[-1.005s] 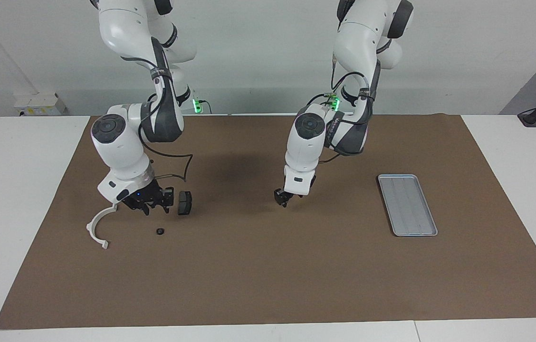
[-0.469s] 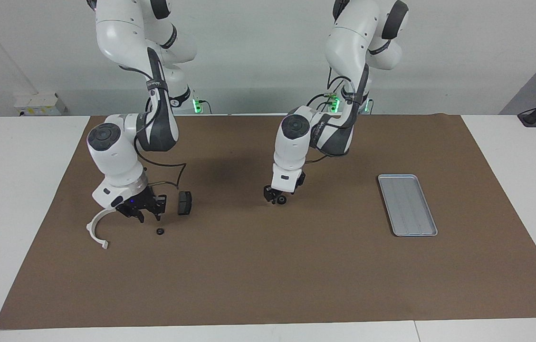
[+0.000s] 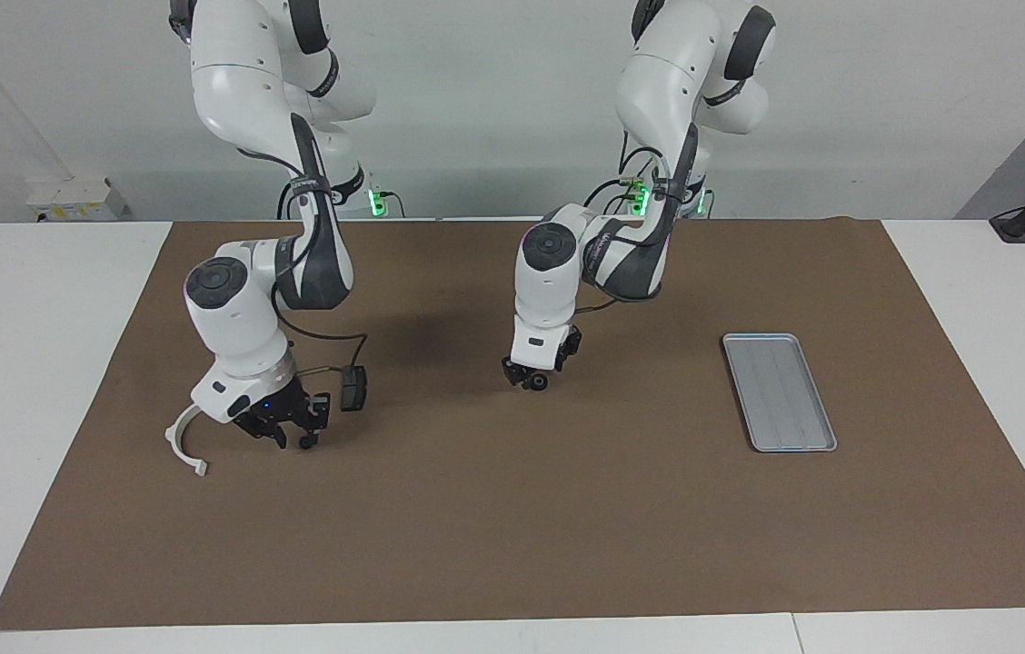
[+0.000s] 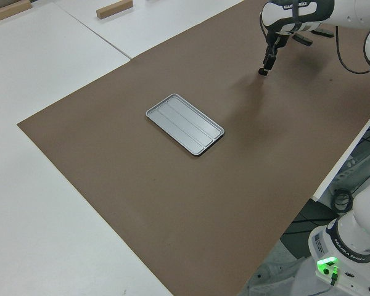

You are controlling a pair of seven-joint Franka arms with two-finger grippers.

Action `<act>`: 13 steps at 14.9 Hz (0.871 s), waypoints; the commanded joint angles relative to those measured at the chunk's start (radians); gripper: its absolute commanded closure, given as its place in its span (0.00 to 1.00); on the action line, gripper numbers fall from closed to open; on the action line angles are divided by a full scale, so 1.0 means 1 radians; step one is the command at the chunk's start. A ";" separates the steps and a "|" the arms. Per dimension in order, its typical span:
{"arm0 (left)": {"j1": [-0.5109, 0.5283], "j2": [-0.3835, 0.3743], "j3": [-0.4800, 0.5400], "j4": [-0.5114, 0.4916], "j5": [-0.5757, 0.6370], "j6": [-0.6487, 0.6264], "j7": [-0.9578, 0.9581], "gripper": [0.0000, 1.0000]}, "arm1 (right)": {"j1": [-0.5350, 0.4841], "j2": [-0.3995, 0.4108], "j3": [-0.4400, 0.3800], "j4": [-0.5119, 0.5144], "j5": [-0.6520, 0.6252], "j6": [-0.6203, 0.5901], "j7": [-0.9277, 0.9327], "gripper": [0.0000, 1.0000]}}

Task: Pick bearing gear from pile to tray

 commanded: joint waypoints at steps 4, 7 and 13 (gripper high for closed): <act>-0.004 0.017 -0.001 -0.030 0.016 0.069 -0.019 0.35 | -0.012 0.041 0.012 0.011 -0.002 0.047 -0.006 0.48; -0.002 0.017 -0.001 -0.024 0.013 0.061 -0.018 0.46 | -0.013 0.034 0.020 -0.004 0.001 0.000 -0.009 0.47; -0.008 0.014 0.001 -0.050 0.013 0.069 -0.022 0.59 | -0.015 0.031 0.026 -0.023 0.005 -0.008 -0.006 0.54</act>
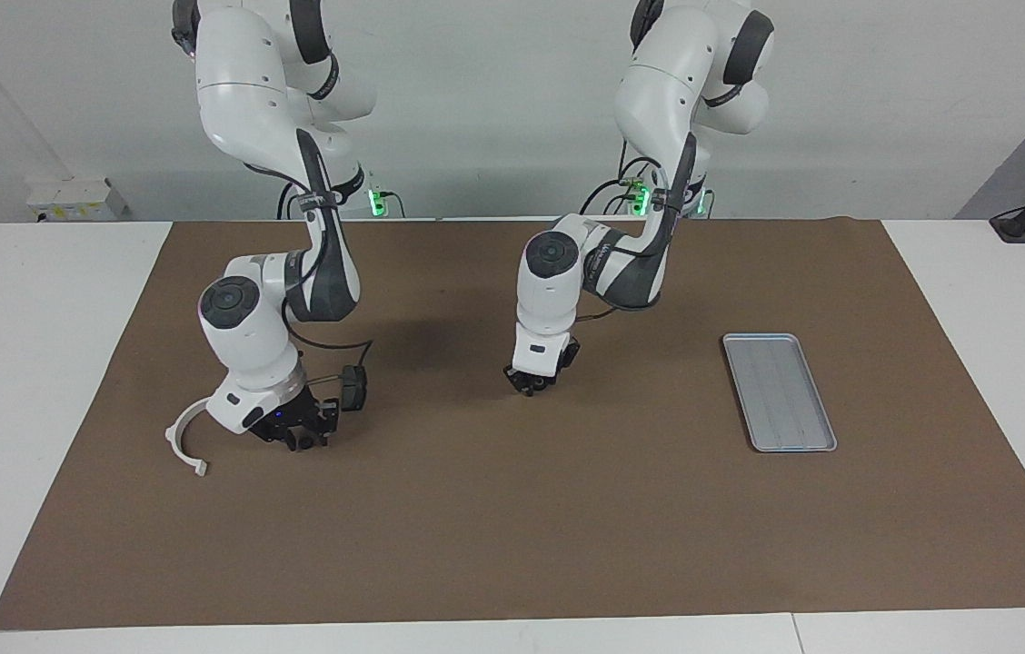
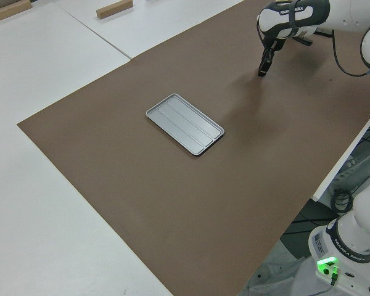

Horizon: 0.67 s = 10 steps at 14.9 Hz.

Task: Pick bearing gear from pile to tray

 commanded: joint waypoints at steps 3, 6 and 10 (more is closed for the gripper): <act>-0.008 -0.007 0.005 -0.033 0.014 0.003 -0.021 1.00 | -0.015 -0.002 0.015 -0.018 0.004 0.009 -0.009 0.56; -0.006 -0.008 0.005 -0.021 0.014 -0.017 -0.023 1.00 | -0.015 0.000 0.015 -0.018 0.006 0.009 -0.006 0.77; 0.023 -0.046 0.006 0.051 0.017 -0.164 -0.018 1.00 | -0.015 0.000 0.015 -0.018 0.006 0.007 -0.005 1.00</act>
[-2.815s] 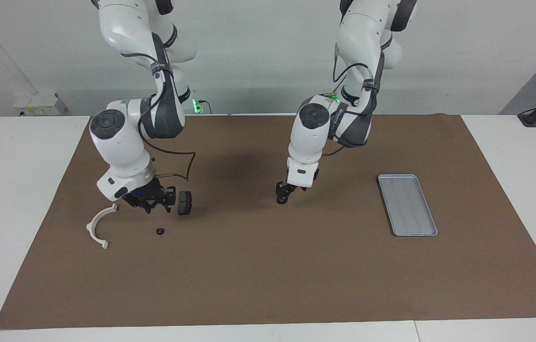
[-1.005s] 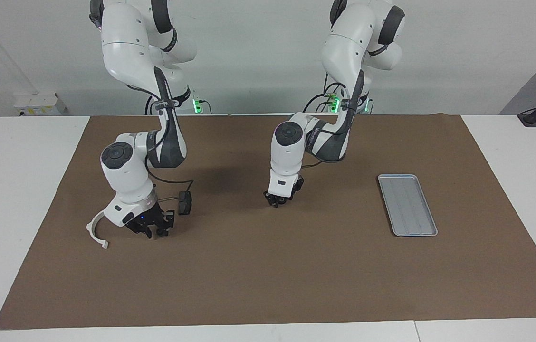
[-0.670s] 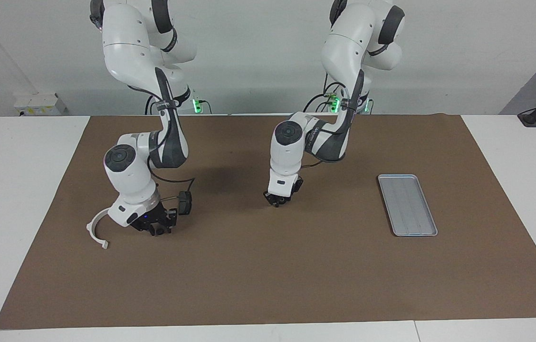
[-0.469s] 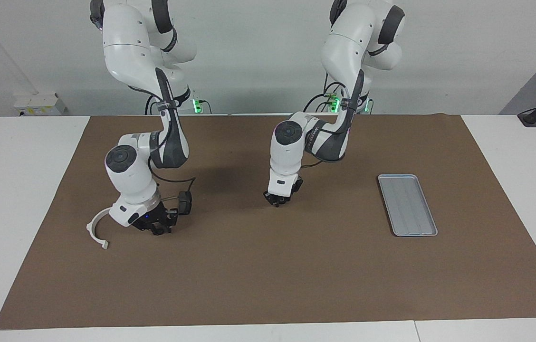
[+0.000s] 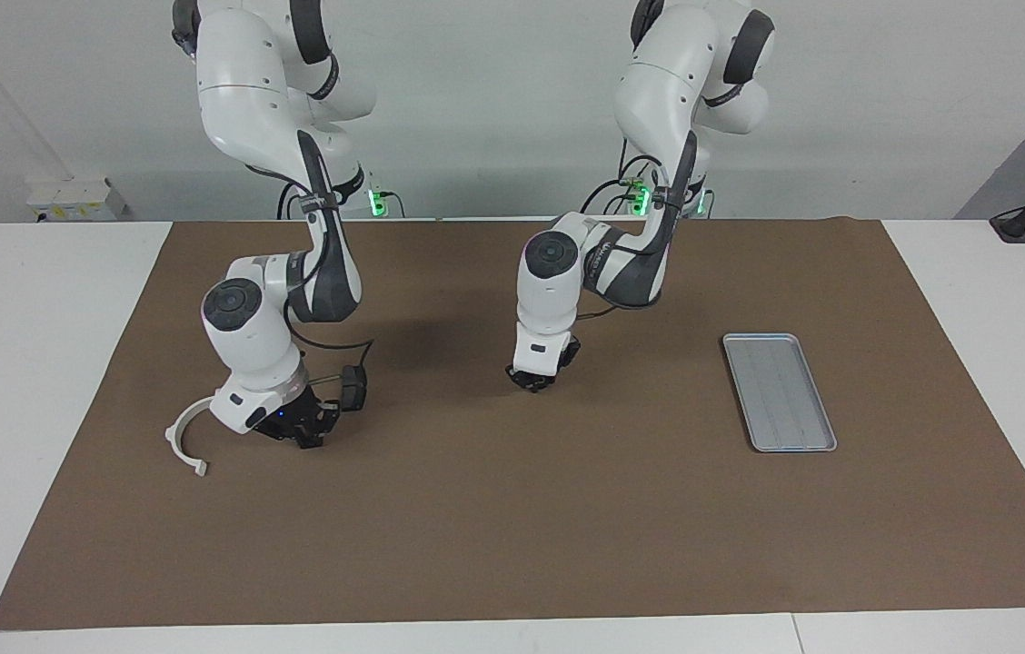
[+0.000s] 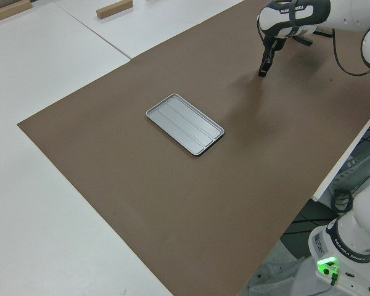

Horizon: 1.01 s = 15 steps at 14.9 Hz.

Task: Pick bearing gear from pile to tray

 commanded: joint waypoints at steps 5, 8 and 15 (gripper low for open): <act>0.087 -0.137 -0.001 0.020 0.019 -0.145 -0.003 1.00 | -0.010 -0.015 0.015 0.004 0.008 -0.014 0.018 1.00; 0.144 -0.230 -0.002 0.015 0.017 -0.229 0.067 1.00 | 0.036 -0.051 0.001 0.062 0.010 -0.106 0.076 1.00; 0.273 -0.357 -0.001 0.015 0.017 -0.398 0.279 1.00 | 0.334 -0.077 -0.189 0.245 0.102 -0.348 0.201 1.00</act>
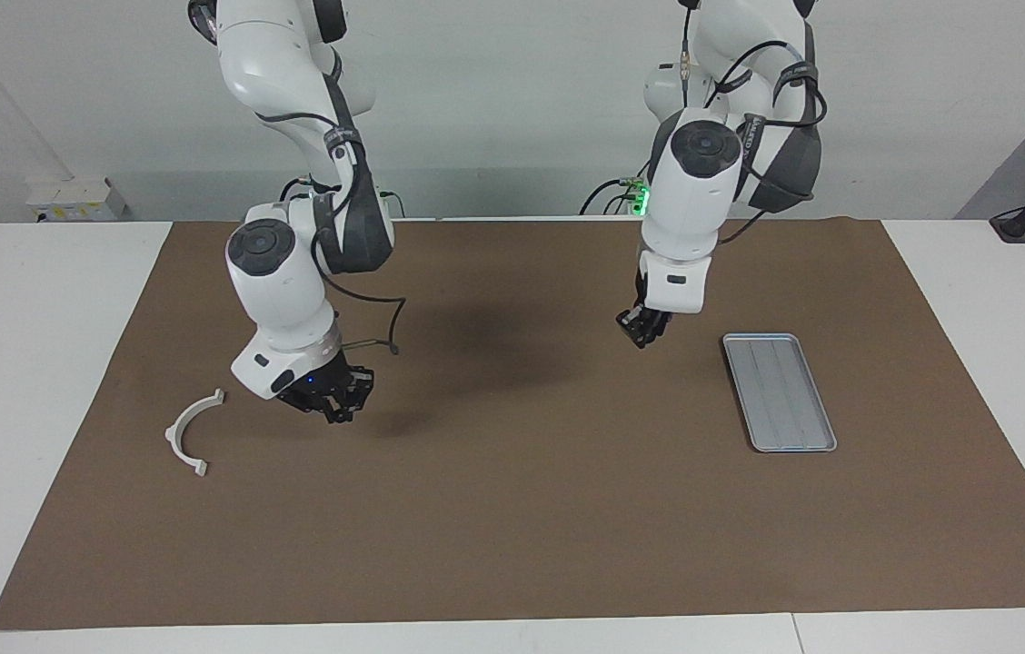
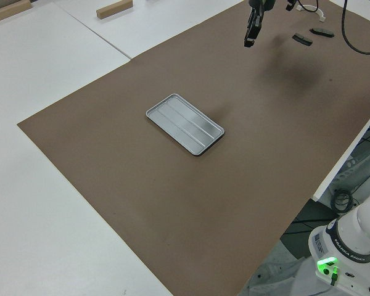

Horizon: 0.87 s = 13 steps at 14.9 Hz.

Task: Pick bearing gear from pile to tray

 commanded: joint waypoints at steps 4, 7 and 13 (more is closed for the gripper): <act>0.198 -0.079 -0.011 -0.049 0.012 -0.071 0.327 1.00 | 0.327 0.013 -0.211 0.049 0.103 -0.066 0.115 1.00; 0.319 -0.096 -0.010 -0.092 0.012 -0.053 0.528 1.00 | 0.487 0.013 -0.311 0.048 0.140 -0.069 0.152 1.00; 0.457 -0.159 -0.011 -0.360 -0.011 0.280 0.708 1.00 | 0.628 0.065 -0.342 0.040 0.160 -0.051 0.252 1.00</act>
